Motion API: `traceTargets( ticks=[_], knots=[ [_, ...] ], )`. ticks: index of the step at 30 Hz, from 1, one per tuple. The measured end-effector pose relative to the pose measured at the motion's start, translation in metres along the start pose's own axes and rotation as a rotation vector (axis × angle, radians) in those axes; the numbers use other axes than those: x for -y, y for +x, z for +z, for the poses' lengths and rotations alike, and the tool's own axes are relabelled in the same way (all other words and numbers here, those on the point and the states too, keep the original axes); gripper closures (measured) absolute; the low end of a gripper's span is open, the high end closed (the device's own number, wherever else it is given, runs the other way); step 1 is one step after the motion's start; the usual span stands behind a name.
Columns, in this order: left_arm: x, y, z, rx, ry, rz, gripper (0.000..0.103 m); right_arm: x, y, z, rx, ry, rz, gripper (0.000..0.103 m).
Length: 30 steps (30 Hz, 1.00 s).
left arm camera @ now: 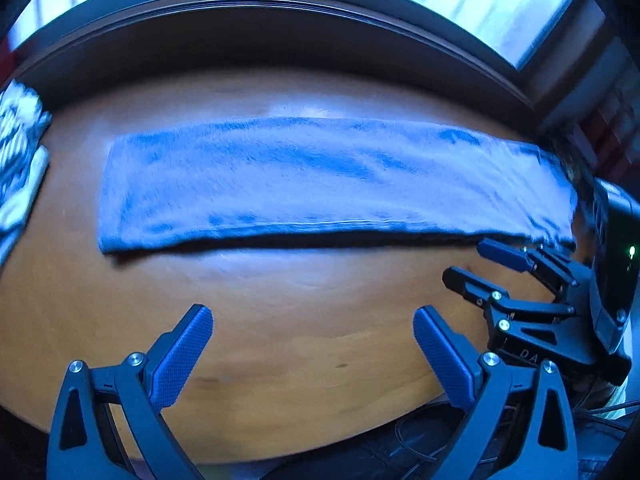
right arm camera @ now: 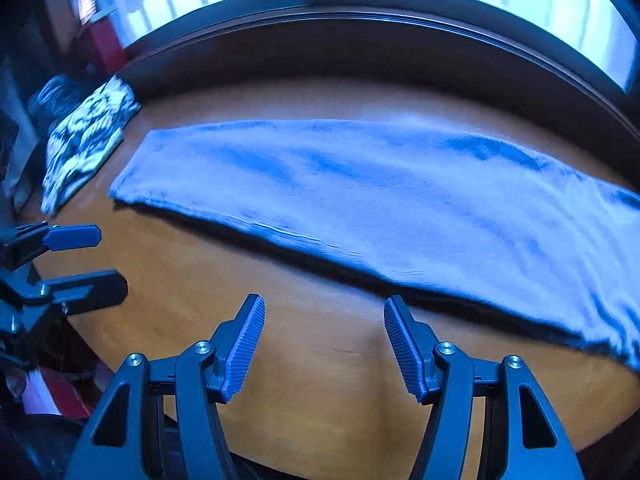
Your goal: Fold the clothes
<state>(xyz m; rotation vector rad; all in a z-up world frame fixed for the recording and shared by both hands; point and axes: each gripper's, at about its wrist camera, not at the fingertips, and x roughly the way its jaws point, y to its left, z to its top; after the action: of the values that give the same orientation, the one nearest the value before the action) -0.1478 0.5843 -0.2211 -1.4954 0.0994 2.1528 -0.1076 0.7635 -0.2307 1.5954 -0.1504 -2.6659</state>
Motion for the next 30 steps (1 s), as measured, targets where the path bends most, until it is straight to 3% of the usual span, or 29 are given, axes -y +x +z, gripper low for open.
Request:
traceTargets(
  ticks=[8,14,19,30],
  knots=[
    [-0.057,-0.01,0.008,-0.019,0.139,-0.08,0.001,-0.075,0.008,0.0,0.03,0.045,-0.116,0.041],
    [-0.088,-0.01,0.01,-0.044,0.145,-0.112,0.001,-0.116,0.014,0.004,0.02,-0.004,-0.159,0.041],
    [-0.1,-0.01,0.014,-0.041,0.142,-0.118,0.001,-0.119,0.017,0.013,0.01,-0.012,-0.154,0.041],
    [-0.122,-0.007,0.03,-0.094,0.13,-0.042,0.001,-0.134,0.023,0.019,0.005,-0.027,-0.133,0.041]
  ],
)
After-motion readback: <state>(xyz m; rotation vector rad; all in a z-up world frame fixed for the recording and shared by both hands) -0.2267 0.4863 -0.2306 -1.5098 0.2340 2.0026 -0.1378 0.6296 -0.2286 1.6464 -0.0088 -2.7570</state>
